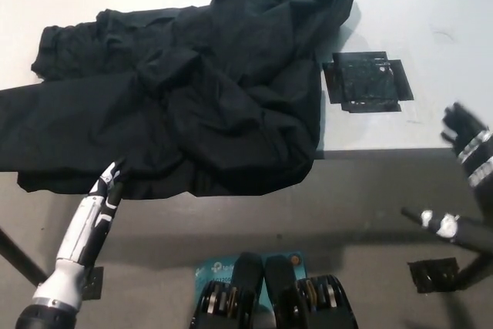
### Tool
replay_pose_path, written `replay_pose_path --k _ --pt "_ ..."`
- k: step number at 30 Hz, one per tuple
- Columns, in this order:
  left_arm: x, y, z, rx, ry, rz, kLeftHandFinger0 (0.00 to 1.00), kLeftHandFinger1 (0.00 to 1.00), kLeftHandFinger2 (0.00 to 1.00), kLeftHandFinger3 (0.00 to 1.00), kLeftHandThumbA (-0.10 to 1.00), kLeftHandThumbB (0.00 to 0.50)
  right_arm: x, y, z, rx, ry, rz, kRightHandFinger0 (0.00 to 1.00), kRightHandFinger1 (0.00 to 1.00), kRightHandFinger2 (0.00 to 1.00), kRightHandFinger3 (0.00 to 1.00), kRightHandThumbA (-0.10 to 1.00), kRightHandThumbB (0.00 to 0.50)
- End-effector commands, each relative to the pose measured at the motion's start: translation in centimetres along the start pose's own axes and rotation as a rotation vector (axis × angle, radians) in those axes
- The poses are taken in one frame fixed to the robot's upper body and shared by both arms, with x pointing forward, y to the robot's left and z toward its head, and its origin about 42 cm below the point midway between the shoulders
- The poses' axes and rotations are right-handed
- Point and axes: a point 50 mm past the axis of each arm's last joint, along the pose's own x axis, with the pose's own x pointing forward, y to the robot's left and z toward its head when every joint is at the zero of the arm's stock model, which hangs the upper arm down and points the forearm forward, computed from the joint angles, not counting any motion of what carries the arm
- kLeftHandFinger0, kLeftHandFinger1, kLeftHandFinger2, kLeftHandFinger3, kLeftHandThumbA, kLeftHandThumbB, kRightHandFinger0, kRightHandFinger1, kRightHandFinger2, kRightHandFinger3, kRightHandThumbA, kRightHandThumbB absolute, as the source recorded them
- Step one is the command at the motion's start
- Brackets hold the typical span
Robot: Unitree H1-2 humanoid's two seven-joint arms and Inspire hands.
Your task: The robot grabs the right edges of the black jacket on the table, and folds it in half
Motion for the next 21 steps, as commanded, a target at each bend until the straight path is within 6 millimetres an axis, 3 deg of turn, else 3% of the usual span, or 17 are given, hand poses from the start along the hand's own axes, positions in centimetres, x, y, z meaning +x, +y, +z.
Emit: replay_pose_path --k 1,2,5,7,21 --pt "-0.2 1.1 1.7 0.029 -0.108 0.016 1.00 1.00 1.00 1.00 1.00 0.200 0.3 0.7 -3.0 0.053 -0.045 -0.111 1.00 1.00 1.00 1.00 1.00 0.244" --pt "-0.5 1.1 1.7 0.033 -0.106 0.016 1.00 1.00 1.00 1.00 1.00 0.201 -0.1 0.7 -4.6 0.082 0.008 -0.113 1.00 1.00 1.00 1.00 1.00 0.183" --pt "-0.5 1.1 1.7 0.033 -0.106 0.017 1.00 1.00 1.00 1.00 1.00 0.201 -0.1 0.8 -4.7 0.080 0.002 -0.115 1.00 1.00 1.00 1.00 1.00 0.179" --pt "-0.9 1.1 1.6 0.023 -0.100 0.012 1.00 1.00 1.00 1.00 1.00 0.192 -0.8 0.5 -6.3 0.111 0.063 -0.109 1.00 1.00 1.00 1.00 1.00 0.132" --pt "-1.5 1.3 1.3 0.043 -0.075 0.012 1.00 1.00 1.00 1.00 1.00 0.193 -1.9 0.8 -7.7 0.093 0.125 -0.102 1.00 1.00 1.00 1.00 0.98 0.128"
